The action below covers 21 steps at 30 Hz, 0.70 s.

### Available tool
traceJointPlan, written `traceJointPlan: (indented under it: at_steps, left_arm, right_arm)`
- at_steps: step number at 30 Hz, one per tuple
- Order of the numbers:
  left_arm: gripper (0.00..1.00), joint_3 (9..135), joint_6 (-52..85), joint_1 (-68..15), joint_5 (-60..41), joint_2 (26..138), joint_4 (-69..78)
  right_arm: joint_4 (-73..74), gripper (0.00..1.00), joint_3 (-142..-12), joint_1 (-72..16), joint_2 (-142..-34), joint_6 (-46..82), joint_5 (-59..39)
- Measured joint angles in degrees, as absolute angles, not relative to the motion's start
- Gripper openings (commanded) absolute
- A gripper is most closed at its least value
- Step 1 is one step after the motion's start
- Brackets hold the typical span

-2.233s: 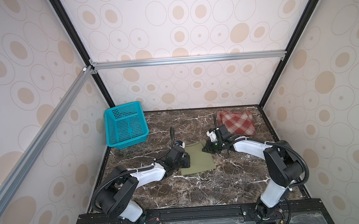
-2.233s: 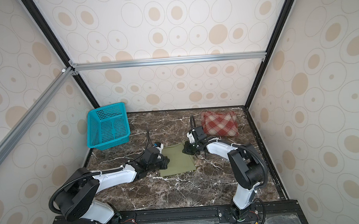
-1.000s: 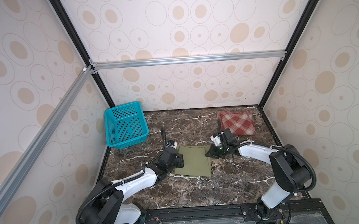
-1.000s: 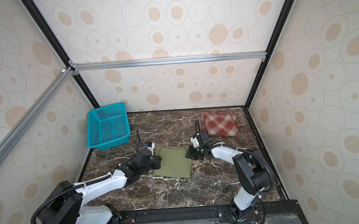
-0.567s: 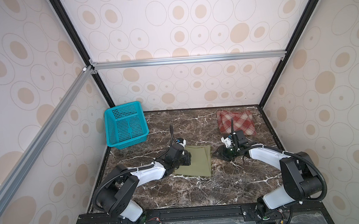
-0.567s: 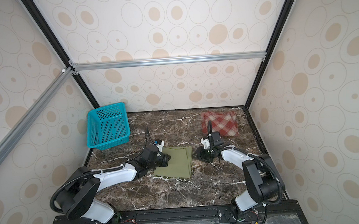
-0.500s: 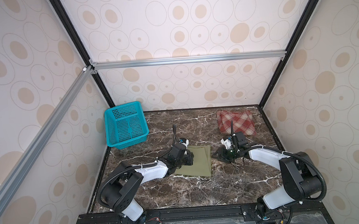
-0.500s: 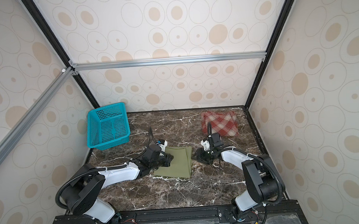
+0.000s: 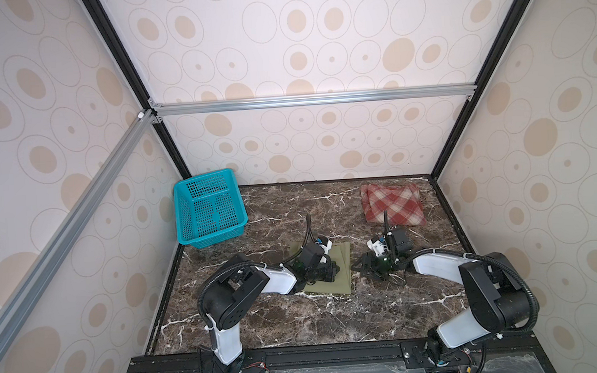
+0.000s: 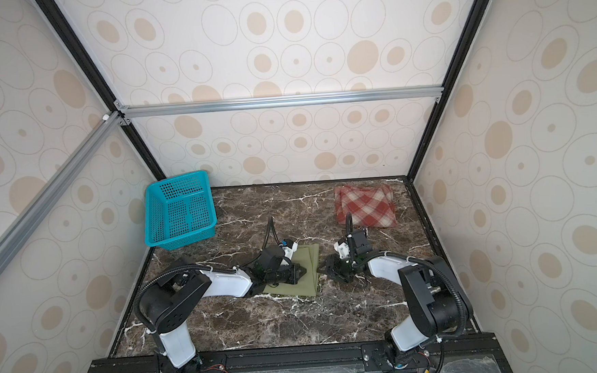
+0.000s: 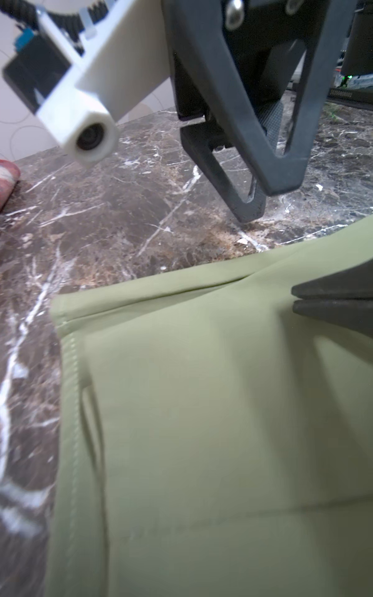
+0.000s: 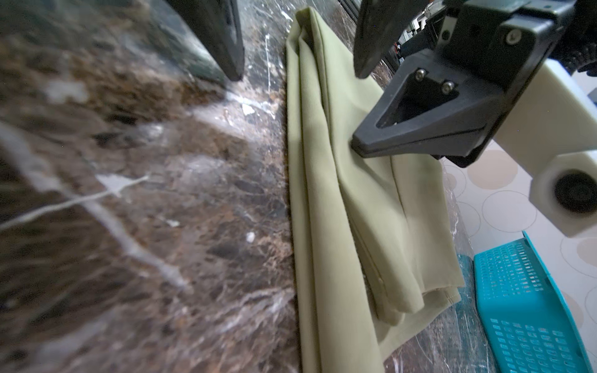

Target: Fold and stack the skirts

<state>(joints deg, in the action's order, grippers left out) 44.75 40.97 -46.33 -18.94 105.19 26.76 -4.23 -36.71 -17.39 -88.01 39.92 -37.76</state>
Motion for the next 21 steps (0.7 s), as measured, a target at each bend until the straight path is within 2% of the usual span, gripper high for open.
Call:
traceJointPlan:
  at_steps: [21]
  left_arm:
    - [0.0,45.39,43.7,-46.46,-19.22,106.78,28.27]
  right_arm:
    - [8.82,0.57,-37.39,-21.93,-94.91,43.4,-39.64]
